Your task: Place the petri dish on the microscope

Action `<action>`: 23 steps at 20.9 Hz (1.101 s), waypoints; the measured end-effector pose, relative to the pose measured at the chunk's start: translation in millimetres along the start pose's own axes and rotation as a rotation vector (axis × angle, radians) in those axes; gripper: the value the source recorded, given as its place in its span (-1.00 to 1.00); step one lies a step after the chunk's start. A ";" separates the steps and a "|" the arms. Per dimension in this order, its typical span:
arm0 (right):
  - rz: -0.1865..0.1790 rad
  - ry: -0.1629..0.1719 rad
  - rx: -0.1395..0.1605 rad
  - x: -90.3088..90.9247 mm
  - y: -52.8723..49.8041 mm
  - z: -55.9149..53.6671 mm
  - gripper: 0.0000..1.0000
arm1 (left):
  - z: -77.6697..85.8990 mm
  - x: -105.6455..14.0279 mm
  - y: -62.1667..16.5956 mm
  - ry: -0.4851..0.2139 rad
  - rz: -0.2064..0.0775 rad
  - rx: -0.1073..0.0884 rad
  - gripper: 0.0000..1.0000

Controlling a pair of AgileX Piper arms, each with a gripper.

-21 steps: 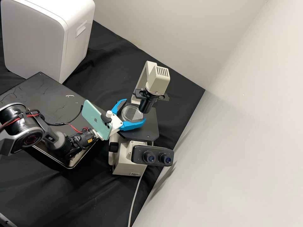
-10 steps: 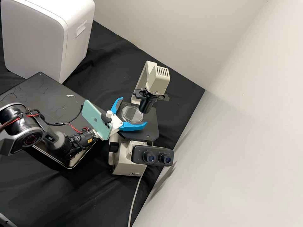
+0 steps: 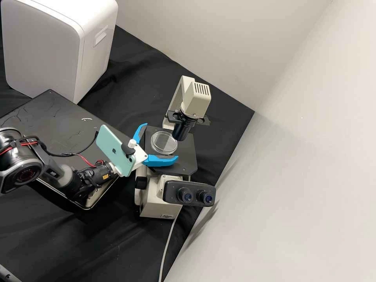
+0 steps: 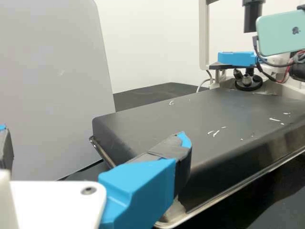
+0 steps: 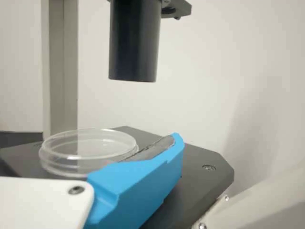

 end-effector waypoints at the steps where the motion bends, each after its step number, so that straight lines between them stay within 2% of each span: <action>1: -0.003 -0.003 0.007 -4.1 0.9 -0.6 1.00 | 0.0 0.0 0.0 0.000 0.000 0.000 1.00; 5: -0.006 -0.019 0.039 -21.9 8.0 -2.6 1.00 | 0.0 0.0 0.0 0.000 0.000 0.000 1.00; 8: -0.009 -0.017 0.050 -37.3 12.8 -5.7 1.00 | 0.0 0.0 0.0 0.000 0.000 0.000 1.00; 10: -0.021 -0.007 0.063 -47.0 13.9 -8.4 1.00 | 0.0 0.0 0.0 0.000 0.000 0.000 1.00; 12: -0.021 0.013 0.058 -57.5 16.1 -12.0 1.00 | 0.0 0.0 0.0 0.000 0.000 0.000 1.00; 15: -0.025 0.027 0.074 -71.5 17.9 -14.7 1.00 | 0.0 -0.1 0.3 0.000 0.001 -0.001 1.00; 17: -0.016 0.052 0.073 -81.4 19.3 -18.6 1.00 | -0.1 -0.3 0.8 -0.001 0.004 -0.004 1.00; 20: -0.025 0.072 0.079 -93.4 18.5 -23.3 1.00 | -0.4 -0.8 2.3 -0.002 0.011 -0.011 1.00; 23: -0.050 0.091 0.090 -106.6 14.1 -28.3 1.00 | -0.4 -0.8 2.3 -0.002 0.012 -0.012 1.00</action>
